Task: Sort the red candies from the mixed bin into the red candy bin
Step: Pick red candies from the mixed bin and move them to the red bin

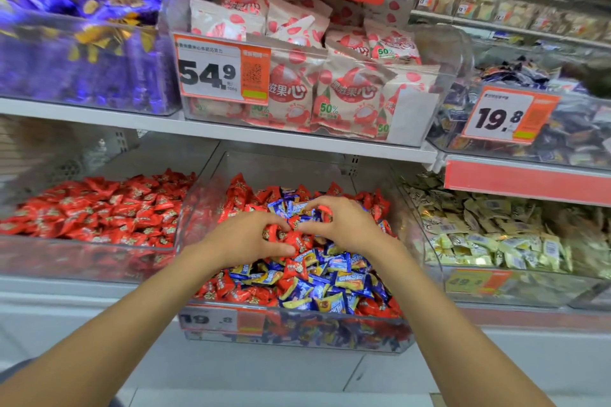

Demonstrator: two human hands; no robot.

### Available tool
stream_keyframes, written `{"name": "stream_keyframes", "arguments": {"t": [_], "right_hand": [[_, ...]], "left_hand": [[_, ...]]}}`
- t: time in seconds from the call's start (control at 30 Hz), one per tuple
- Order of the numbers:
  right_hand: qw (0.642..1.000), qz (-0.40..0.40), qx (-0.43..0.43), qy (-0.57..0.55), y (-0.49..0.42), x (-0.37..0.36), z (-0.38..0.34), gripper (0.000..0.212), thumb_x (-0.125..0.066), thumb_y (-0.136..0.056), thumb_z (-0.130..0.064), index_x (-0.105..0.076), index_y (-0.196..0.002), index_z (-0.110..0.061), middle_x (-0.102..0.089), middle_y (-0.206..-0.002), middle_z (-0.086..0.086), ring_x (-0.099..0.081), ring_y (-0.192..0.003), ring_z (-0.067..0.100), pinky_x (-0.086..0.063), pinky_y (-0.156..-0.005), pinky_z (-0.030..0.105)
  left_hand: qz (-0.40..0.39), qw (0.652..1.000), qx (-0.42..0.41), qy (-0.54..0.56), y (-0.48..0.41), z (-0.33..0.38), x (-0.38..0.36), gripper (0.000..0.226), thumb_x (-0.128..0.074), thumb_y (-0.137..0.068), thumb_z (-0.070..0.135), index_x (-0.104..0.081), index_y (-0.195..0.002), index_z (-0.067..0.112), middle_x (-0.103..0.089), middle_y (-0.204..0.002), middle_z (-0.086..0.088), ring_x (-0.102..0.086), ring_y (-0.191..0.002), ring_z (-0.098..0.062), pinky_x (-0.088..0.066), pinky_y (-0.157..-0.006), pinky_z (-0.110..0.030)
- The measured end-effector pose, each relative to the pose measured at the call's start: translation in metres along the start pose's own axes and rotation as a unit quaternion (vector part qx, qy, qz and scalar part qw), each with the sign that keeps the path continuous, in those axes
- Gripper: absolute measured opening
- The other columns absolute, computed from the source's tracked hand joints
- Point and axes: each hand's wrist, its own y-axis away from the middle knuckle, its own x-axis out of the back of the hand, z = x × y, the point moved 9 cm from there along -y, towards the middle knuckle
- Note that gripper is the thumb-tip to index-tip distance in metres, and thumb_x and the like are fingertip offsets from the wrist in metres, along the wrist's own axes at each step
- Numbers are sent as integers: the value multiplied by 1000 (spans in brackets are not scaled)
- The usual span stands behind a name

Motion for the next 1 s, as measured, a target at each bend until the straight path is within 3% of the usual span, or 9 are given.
{"name": "stream_keyframes", "arguments": {"t": [0.07, 0.17, 0.37, 0.47, 0.57, 0.7, 0.8, 0.87, 1.0], "right_hand": [[994, -47, 11, 94, -4, -15, -3, 58, -61, -77, -66, -58, -124, -32, -59, -128, -6, -54, -116, 18, -46, -88, 36], [988, -80, 13, 128, -8, -22, -3, 50, -61, -79, -63, -62, -112, -26, -60, -114, -3, -55, -103, 20, -46, -80, 36], [993, -52, 0, -104, 7, -10, 2, 25, -69, -86, -34, -53, -82, -16, -62, -101, 3, -53, -69, 11, -45, -60, 32], [986, 4, 8, -164, 19, 15, 4, 16, -65, -90, -26, -51, -94, -19, -55, -117, -7, -54, -83, 6, -45, -69, 30], [988, 11, 17, -151, 27, 26, 7, 24, -57, -95, -23, -54, -117, -32, -54, -125, -10, -61, -96, 34, -49, -84, 47], [987, 43, 15, -156, 30, 36, 18, 5, -59, -93, -28, -60, -90, -24, -62, -92, -11, -57, -82, 10, -44, -80, 32], [980, 75, -4, -183, 34, 43, 24, 25, -66, -87, -35, -56, -81, -14, -50, -61, -16, -42, -53, -2, -31, -60, 20], [982, 75, -6, -173, 35, 44, 23, 25, -67, -87, -35, -58, -83, -11, -53, -63, -20, -47, -57, -8, -31, -62, 18], [990, 49, -1, -132, 25, 32, 12, 20, -69, -84, -41, -64, -91, -23, -57, -78, -18, -48, -61, -9, -37, -68, 23]], "left_hand": [[-12, 1000, 1, -18, 2, -3, -3, 54, -71, -71, 59, -60, -118, 36, -59, -124, 12, -55, -113, -11, -45, -95, -35], [4, 999, 6, -48, 3, -7, -4, 43, -74, -74, 48, -60, -111, 32, -57, -117, 8, -56, -104, -15, -47, -89, -36], [77, 995, 6, -61, 7, -2, 7, 23, -69, -83, 39, -59, -100, 28, -59, -105, 12, -57, -89, -14, -39, -66, -29], [126, 992, 15, -4, 10, -3, 23, 18, -71, -82, 37, -59, -94, 31, -67, -98, 5, -57, -76, -16, -43, -64, -30], [106, 994, 1, 32, 8, -2, 24, 26, -67, -85, 37, -55, -105, 50, -68, -110, 5, -54, -61, -16, -53, -75, -35], [54, 998, -12, 41, -2, 9, 8, 39, -64, -88, 35, -55, -125, 42, -60, -130, 9, -61, -81, -16, -49, -89, -35], [15, 1000, -14, -2, -9, 16, -5, 32, -69, -79, 50, -64, -108, 36, -66, -96, 11, -58, -79, -8, -46, -72, -31], [11, 1000, -12, -22, -11, 17, -6, 24, -69, -79, 51, -65, -95, 34, -56, -70, 10, -50, -62, -7, -35, -59, -29], [129, 990, -2, 51, -6, 13, 28, 17, -67, -81, 49, -62, -86, 33, -60, -89, 10, -54, -76, -12, -38, -67, -28]]}}
